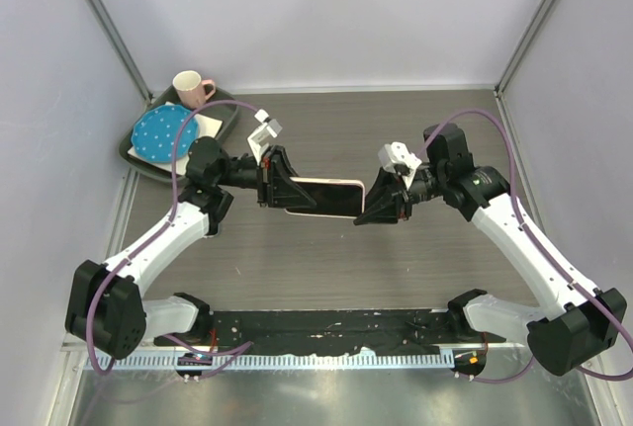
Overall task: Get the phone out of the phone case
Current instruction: Remove the phone case from the phone.
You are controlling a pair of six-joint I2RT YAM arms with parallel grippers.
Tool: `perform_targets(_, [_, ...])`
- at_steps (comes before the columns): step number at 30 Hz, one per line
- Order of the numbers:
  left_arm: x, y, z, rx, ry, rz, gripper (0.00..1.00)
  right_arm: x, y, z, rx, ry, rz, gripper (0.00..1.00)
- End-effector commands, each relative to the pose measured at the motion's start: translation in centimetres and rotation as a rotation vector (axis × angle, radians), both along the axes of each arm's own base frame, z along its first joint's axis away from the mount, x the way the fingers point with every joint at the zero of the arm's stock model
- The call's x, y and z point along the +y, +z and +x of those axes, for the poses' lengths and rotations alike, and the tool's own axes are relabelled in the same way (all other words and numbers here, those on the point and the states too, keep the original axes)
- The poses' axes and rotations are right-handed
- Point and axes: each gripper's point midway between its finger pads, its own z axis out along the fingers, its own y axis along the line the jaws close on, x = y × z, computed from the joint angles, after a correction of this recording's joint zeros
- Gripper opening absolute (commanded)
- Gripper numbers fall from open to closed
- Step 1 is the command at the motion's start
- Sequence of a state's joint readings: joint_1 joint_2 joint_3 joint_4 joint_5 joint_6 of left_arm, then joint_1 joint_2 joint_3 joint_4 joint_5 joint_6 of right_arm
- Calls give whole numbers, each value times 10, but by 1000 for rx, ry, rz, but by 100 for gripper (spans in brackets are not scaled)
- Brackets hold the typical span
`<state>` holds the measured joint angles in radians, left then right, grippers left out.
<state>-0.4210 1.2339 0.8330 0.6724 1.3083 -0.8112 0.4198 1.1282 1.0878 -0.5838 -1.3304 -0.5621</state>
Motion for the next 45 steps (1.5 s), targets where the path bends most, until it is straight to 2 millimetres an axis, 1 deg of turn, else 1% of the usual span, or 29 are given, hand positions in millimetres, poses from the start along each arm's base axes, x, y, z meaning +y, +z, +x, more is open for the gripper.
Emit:
perform_targets(1, [1,24,5,-70,26,-47,0,-4,15,-17,-143,76,51,19])
perform_targets(4, [2,25,3,-65,19,-46,0,-5,19,-19,-176,91,64,15])
perform_targets(7, [2,26,1,-54,8,-43,0,-6,25,-21,-206,107,79,15])
perform_targets(12, [2,26,1,-41,-3,-38,0,-9,28,-28,-246,123,78,15])
perform_targets(14, [2,25,0,-26,-13,-32,0,-10,31,-30,-300,134,87,15])
perform_targets(16, [1,25,-1,-22,-22,-29,0,-11,29,-34,-303,143,75,14])
perform_targets(21, [0,24,-4,-23,-36,-28,0,-10,31,-33,-325,146,85,10])
perform_targets(24, [0,23,-3,-27,-24,-33,0,-9,33,-31,-294,140,83,9])
perform_targets(25, [0,23,-3,-31,-23,-36,0,-9,35,-31,-287,136,81,12])
perform_targets(26, [0,23,-3,-31,-21,-36,0,-9,35,-31,-280,126,70,21])
perform_targets(28, [0,25,-4,-39,-18,-41,0,-10,34,-31,-261,114,53,36])
perform_targets(31, [0,24,-3,-40,-17,-41,0,-11,31,-32,-238,107,40,43])
perform_targets(33, [-1,22,-1,-36,-14,-39,0,-10,33,-33,-221,115,51,45])
perform_targets(34, [-1,23,0,-41,-7,-43,0,-9,32,-32,-177,108,44,46])
perform_targets(35, [-1,22,0,-40,-7,-42,0,-5,37,-25,-193,99,58,47])
perform_targets(37, [-1,23,1,-43,-2,-46,0,-4,32,-17,-158,53,27,47])
perform_targets(38, [-1,24,0,-46,-2,-47,0,-2,32,-11,-178,38,26,47])
perform_targets(39, [-1,24,-1,-46,-5,-47,0,-2,26,-5,-178,9,3,47])
perform_targets(41, [0,26,-2,-50,-5,-49,0,0,25,1,-170,-12,-2,46])
perform_targets(43, [0,26,-2,-48,-10,-47,0,1,21,1,-155,-16,-3,45])
perform_targets(44, [0,26,-3,-47,-13,-46,0,2,26,4,-151,-28,10,45])
perform_targets(45, [0,26,-3,-47,-13,-46,0,2,26,6,-150,-33,12,44])
